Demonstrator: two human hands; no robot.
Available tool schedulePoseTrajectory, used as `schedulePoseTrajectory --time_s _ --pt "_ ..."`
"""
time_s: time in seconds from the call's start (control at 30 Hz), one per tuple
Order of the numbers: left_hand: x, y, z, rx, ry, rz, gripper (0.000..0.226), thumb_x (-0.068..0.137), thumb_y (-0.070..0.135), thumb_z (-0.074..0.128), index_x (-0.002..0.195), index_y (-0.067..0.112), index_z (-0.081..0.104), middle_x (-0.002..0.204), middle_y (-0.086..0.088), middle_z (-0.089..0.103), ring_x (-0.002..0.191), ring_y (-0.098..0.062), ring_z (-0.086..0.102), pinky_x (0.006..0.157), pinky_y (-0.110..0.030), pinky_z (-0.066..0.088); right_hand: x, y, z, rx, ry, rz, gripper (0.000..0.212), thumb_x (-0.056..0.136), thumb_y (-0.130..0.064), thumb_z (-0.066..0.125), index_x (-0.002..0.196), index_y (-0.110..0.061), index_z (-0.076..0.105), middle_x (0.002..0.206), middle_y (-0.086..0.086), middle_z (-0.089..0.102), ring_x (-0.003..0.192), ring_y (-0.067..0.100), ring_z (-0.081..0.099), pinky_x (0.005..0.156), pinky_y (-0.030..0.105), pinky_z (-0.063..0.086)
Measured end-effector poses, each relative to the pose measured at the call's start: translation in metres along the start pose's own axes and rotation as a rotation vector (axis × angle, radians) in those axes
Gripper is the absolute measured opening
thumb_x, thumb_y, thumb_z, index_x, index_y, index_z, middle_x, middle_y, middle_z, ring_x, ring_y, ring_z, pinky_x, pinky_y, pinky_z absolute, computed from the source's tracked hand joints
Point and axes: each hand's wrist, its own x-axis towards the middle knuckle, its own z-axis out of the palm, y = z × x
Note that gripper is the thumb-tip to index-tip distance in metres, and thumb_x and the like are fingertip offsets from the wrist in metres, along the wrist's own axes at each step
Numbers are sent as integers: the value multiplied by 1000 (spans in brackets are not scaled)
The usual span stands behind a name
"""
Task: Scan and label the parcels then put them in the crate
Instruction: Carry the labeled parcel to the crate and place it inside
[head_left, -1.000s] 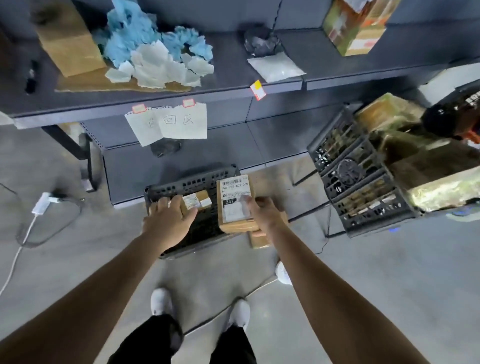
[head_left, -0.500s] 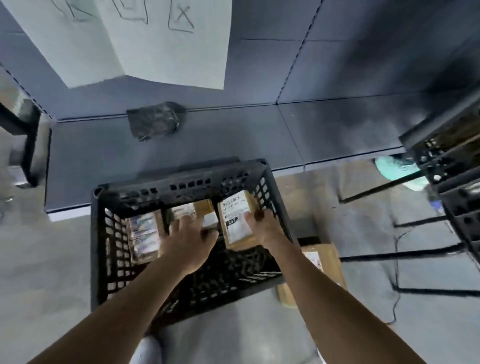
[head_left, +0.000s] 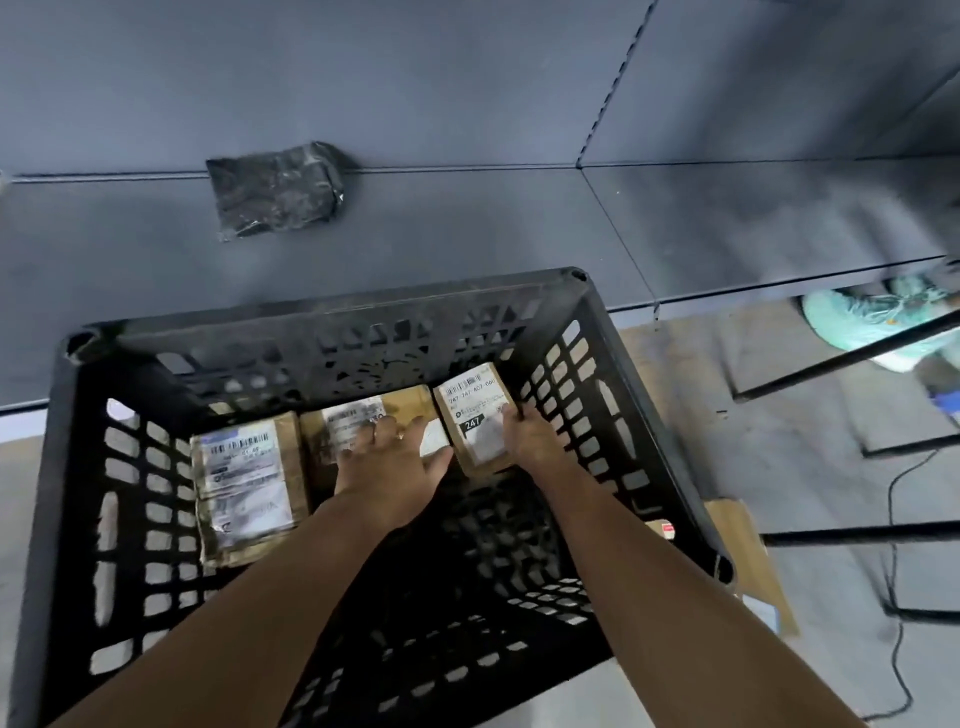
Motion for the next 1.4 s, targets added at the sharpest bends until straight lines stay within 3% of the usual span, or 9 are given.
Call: schedulePoseTrajectory --time_s 0.07,0.13,0.2,0.27,0.43,0.57,0.7,1.07,1.4 --pt "0 -5 3 -17 4 21 63 96 63 25 150 31 21 154 -8 24 142 -32 20 109 -50 28 -1 3 -1 53 -10 42 46 108 -24 26 150 -4 30 153 19 35 136 37 39 106 42 37" --pt "-1 -8 5 -57 -3 14 63 95 62 27 150 30 23 153 -9 27 141 -33 22 109 -51 29 -5 3 0 96 -31 41 48 105 -32 39 148 -10 36 148 16 42 130 34 45 105 44 43" --pt "-1 -9 5 -75 -6 6 63 95 62 27 149 28 24 152 -10 28 139 -33 24 108 -51 30 -10 4 0 134 -48 27 59 98 -43 51 148 -17 36 142 11 49 124 30 51 104 41 45" --pt "2 -8 4 -76 4 12 64 96 62 28 149 28 24 151 -9 28 139 -32 24 107 -50 31 -13 3 -2 162 -77 12 61 95 -36 58 149 -16 35 140 9 52 123 27 53 102 35 44" --pt "6 -4 -5 -50 20 -1 63 97 60 27 150 27 22 151 -8 27 139 -30 24 105 -48 31 -17 -1 -4 100 -146 -19 62 99 -32 54 153 -16 28 142 10 49 127 28 49 101 33 39" --pt "-25 4 -27 24 -85 -68 68 95 65 19 152 27 15 156 -11 19 141 -35 21 107 -52 32 -47 -11 -26 111 -178 -51 60 100 -36 52 153 -20 29 146 10 47 129 28 48 101 33 38" --pt "-92 20 -94 -4 -105 -149 68 96 63 21 153 27 11 160 -9 11 146 -35 11 111 -56 27 -117 -42 -78 81 -178 -81 66 99 -43 52 156 -22 24 157 8 35 140 29 38 109 34 33" --pt "-367 78 -363 -73 43 -251 66 95 63 25 151 28 20 159 -9 17 145 -34 15 111 -56 27 -423 -167 -288 -94 -162 -400 68 97 -46 55 153 -20 29 156 9 36 143 25 35 113 34 28" --pt "-585 79 -456 -136 298 -451 69 93 66 23 150 28 17 157 -12 18 142 -36 20 108 -57 30 -637 -222 -356 -287 -218 -819 74 97 -53 50 157 -26 17 159 10 25 146 27 27 114 40 28"
